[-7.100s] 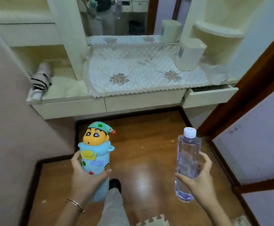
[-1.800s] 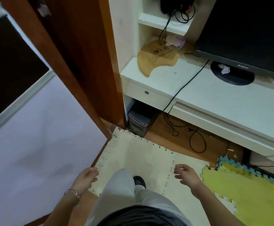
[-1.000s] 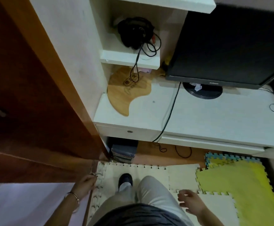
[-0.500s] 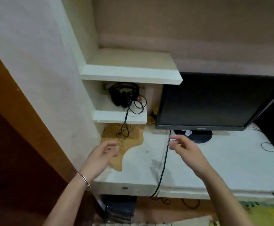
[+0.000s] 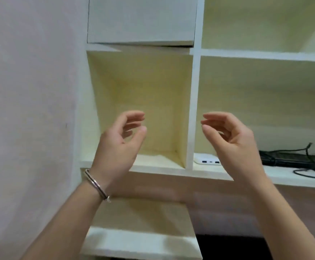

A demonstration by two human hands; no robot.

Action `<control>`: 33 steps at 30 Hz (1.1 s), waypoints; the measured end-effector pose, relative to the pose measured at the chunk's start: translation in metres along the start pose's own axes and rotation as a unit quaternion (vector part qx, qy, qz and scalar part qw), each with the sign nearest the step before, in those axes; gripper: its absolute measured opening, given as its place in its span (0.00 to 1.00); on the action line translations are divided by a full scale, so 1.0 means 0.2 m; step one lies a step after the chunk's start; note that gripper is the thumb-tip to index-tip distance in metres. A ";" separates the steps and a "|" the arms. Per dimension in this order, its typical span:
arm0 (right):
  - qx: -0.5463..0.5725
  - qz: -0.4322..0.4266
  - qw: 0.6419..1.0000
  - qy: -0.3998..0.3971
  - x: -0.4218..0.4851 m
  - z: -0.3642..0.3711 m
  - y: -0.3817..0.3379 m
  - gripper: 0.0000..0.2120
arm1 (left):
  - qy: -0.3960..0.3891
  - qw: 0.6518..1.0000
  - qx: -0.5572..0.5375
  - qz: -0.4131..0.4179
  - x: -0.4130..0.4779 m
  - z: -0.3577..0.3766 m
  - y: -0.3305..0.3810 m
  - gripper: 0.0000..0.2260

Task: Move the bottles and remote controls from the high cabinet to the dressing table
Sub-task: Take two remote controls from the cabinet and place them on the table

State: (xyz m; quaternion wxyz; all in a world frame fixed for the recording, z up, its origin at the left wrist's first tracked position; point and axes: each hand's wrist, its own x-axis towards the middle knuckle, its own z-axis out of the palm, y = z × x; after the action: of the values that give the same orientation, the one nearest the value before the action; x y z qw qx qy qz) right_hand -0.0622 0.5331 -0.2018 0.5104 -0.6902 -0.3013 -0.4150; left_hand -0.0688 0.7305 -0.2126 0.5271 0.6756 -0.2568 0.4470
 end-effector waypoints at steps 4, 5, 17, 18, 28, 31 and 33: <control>-0.029 -0.089 0.994 0.060 0.33 0.01 -0.13 0.11 | 0.067 0.987 0.080 0.118 0.30 0.05 0.13 0.11; -0.034 -0.108 0.990 0.081 0.41 0.01 -0.17 0.12 | 0.083 0.979 0.110 0.151 0.38 0.06 0.16 0.12; 0.025 -0.040 0.998 0.035 1.03 0.13 -0.38 0.27 | -0.010 0.885 0.432 0.172 0.98 0.21 0.35 0.33; 0.043 -0.027 0.998 0.030 1.04 0.14 -0.37 0.27 | -0.022 0.879 0.448 0.159 0.99 0.21 0.35 0.35; 0.264 0.038 0.964 0.004 0.97 0.07 -0.58 0.21 | 0.010 0.830 0.511 0.223 0.92 0.18 0.38 0.34; 0.296 0.036 0.954 -0.009 0.92 0.06 -0.64 0.18 | 0.013 0.812 0.518 0.270 0.89 0.15 0.44 0.30; 0.316 0.035 0.948 -0.011 0.90 0.06 -0.67 0.15 | 0.016 0.784 0.539 0.308 0.87 0.14 0.48 0.29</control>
State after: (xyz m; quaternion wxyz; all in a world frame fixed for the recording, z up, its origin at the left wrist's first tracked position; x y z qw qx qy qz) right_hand -0.0856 0.5829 0.0153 0.7135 -0.5080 -0.3983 -0.2723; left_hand -0.0560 0.6958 -0.0157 -0.0840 0.7275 -0.1603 0.6618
